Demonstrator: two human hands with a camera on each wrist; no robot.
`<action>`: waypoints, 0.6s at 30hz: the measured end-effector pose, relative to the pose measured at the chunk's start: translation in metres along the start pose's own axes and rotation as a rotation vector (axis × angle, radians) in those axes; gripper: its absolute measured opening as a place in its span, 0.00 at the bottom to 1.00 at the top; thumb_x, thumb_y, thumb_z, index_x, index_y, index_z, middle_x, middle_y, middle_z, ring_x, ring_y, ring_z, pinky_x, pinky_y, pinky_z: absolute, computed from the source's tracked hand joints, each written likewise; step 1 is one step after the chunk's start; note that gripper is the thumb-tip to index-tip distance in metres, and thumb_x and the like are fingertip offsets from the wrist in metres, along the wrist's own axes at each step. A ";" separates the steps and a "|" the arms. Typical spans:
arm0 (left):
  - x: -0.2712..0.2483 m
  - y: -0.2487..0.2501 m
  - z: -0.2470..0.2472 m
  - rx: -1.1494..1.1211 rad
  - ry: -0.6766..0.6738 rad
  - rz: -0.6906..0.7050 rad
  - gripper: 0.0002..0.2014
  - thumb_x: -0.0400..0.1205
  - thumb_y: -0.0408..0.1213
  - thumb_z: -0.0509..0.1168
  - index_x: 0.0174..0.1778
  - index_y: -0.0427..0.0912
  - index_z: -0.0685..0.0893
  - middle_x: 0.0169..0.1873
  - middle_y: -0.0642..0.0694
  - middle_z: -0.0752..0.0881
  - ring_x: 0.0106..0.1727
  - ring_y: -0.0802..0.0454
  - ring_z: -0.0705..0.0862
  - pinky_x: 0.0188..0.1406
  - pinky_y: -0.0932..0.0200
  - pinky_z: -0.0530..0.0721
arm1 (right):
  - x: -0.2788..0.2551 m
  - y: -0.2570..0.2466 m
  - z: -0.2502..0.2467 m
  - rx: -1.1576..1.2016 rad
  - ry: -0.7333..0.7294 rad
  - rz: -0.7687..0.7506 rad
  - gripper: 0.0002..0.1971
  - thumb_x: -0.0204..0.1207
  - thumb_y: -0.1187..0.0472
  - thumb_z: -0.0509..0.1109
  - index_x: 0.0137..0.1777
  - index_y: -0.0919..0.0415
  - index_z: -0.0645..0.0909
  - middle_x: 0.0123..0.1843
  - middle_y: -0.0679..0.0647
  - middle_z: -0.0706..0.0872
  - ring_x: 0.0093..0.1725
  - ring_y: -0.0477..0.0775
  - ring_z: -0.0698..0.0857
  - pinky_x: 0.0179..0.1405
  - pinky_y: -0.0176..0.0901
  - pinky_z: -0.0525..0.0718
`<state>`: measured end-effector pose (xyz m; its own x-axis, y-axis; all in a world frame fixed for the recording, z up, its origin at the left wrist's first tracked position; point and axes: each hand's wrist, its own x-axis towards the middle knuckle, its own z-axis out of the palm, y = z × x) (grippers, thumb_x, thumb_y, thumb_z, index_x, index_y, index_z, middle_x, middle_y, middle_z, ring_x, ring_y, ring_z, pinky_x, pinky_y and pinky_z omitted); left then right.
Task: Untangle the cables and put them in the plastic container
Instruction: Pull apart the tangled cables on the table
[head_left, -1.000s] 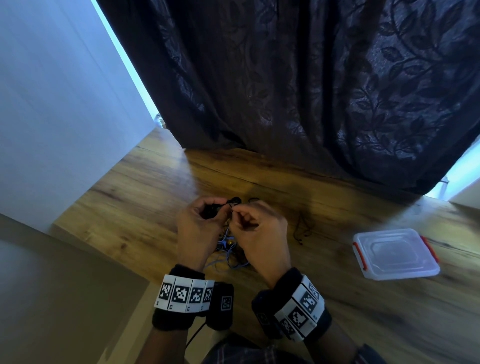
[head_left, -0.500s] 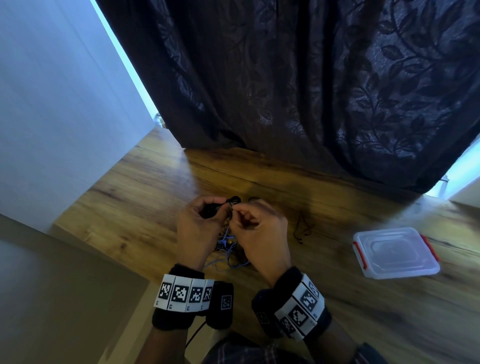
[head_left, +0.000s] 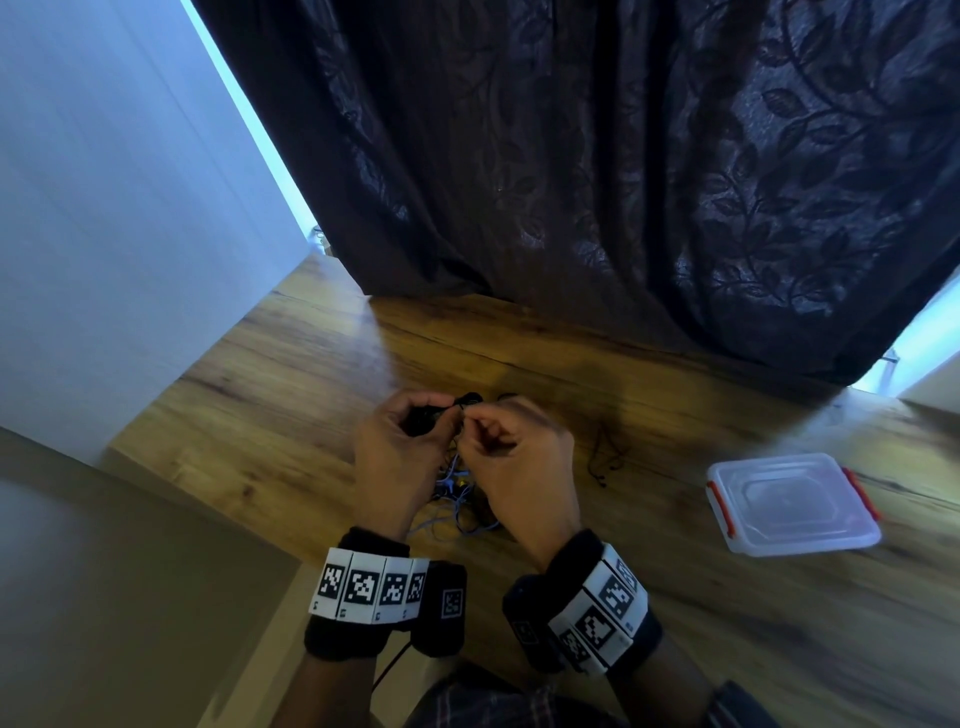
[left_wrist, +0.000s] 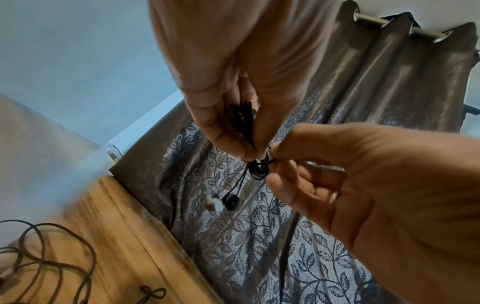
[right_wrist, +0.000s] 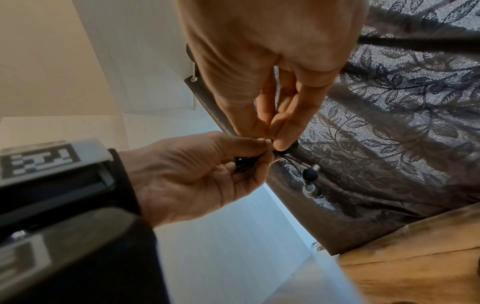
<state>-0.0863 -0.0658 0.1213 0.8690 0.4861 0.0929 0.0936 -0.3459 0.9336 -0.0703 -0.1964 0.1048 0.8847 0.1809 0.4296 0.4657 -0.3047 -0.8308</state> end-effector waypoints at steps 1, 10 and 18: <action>0.000 0.000 0.000 0.006 -0.001 0.004 0.06 0.76 0.33 0.78 0.46 0.46 0.91 0.40 0.51 0.92 0.42 0.54 0.91 0.44 0.54 0.91 | 0.000 0.000 0.000 0.000 0.000 0.002 0.06 0.75 0.68 0.77 0.49 0.58 0.90 0.45 0.46 0.85 0.39 0.42 0.85 0.41 0.33 0.85; 0.001 0.001 0.000 -0.004 0.009 0.002 0.06 0.76 0.33 0.78 0.46 0.47 0.90 0.38 0.50 0.92 0.38 0.50 0.90 0.39 0.54 0.90 | 0.000 0.000 0.000 0.004 -0.014 0.010 0.06 0.74 0.68 0.77 0.48 0.58 0.90 0.45 0.47 0.85 0.40 0.42 0.85 0.41 0.34 0.85; 0.002 0.000 -0.001 -0.015 0.013 -0.005 0.08 0.76 0.32 0.78 0.44 0.51 0.90 0.39 0.52 0.92 0.40 0.54 0.91 0.40 0.58 0.90 | 0.000 0.000 0.001 -0.005 -0.002 0.002 0.06 0.75 0.68 0.77 0.48 0.58 0.90 0.44 0.45 0.84 0.39 0.41 0.84 0.41 0.28 0.82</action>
<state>-0.0846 -0.0643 0.1220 0.8623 0.4979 0.0924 0.0906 -0.3311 0.9392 -0.0703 -0.1956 0.1049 0.8856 0.1820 0.4272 0.4640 -0.3093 -0.8301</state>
